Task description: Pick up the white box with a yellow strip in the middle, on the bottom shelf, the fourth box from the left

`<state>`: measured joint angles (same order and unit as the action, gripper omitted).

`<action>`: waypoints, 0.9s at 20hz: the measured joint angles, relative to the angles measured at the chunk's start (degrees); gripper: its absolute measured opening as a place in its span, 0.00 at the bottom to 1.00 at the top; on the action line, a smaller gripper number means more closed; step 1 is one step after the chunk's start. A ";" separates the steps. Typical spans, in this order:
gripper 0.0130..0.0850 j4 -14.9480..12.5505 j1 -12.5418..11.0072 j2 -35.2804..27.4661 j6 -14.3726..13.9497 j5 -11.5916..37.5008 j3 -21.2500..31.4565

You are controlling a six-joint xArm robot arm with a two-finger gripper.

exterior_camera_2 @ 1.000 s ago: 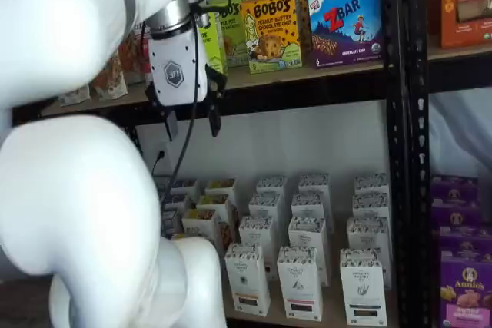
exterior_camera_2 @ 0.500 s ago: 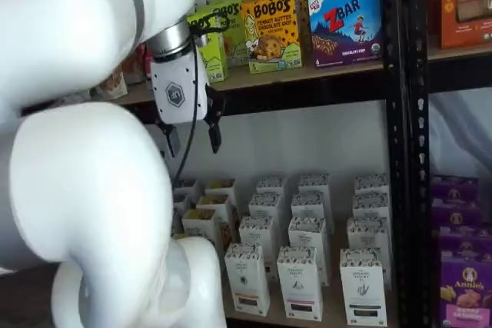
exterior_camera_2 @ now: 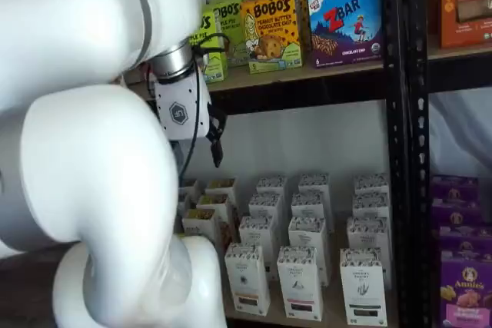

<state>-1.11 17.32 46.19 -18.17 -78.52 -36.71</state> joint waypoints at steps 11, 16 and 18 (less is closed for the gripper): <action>1.00 0.36 0.36 -1.40 -0.35 10.74 4.91; 1.00 2.10 0.07 -1.86 0.67 14.36 6.26; 1.00 3.22 -0.28 -2.28 1.46 14.38 6.25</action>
<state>2.11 17.04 43.91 -16.71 -64.14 -30.46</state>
